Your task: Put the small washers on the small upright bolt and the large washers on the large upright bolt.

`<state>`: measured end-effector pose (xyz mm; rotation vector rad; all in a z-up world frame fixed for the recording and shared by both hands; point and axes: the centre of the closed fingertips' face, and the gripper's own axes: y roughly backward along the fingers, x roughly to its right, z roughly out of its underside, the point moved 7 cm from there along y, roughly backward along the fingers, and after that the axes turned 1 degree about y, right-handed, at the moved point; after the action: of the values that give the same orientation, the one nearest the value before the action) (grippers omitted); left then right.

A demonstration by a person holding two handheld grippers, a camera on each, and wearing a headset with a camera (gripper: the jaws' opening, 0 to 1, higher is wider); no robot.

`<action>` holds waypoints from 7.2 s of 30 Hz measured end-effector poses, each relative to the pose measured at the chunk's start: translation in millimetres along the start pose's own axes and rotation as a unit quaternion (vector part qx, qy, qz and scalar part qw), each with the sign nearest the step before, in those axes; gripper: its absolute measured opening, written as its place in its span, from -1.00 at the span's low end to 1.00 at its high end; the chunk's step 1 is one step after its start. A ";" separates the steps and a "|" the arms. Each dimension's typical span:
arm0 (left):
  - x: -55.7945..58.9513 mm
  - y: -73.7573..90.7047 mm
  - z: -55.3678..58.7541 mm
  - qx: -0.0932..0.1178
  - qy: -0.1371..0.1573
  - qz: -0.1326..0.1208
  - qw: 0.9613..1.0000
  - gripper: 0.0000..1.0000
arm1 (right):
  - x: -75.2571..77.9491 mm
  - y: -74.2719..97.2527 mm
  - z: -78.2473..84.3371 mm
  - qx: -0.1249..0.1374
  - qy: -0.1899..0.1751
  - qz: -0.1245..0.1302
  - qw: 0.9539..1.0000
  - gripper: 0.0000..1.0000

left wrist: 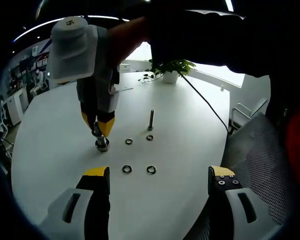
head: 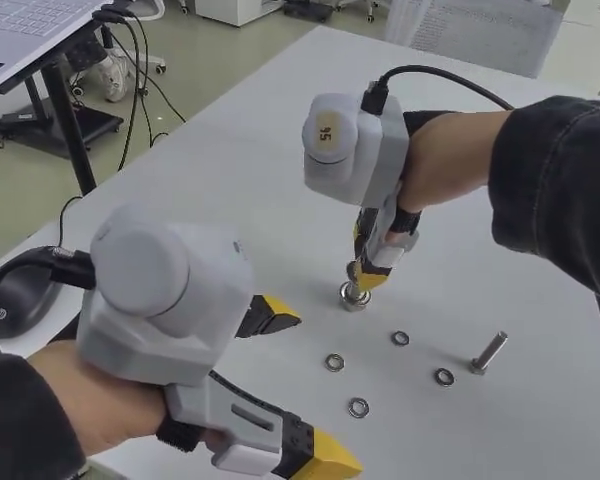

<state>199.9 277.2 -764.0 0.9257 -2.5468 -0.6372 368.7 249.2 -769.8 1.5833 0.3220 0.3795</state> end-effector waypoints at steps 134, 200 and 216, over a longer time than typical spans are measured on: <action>-12.3 -8.8 -1.2 -0.019 -0.009 0.000 1.000 0.59 | -28.3 -36.7 60.5 0.048 -0.098 -0.006 0.994 -0.57; -5.9 -6.8 0.4 -0.019 -0.008 0.004 1.000 0.56 | -36.1 -28.6 61.0 0.055 -0.094 0.000 0.994 -0.73; -8.3 -5.8 -1.6 -0.018 -0.011 0.004 1.000 0.56 | -36.8 6.9 71.3 0.060 -0.103 0.016 0.993 -0.73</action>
<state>209.5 278.4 -767.1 0.9001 -2.5480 -0.6915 366.1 168.8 -766.8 1.7307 0.1625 0.2208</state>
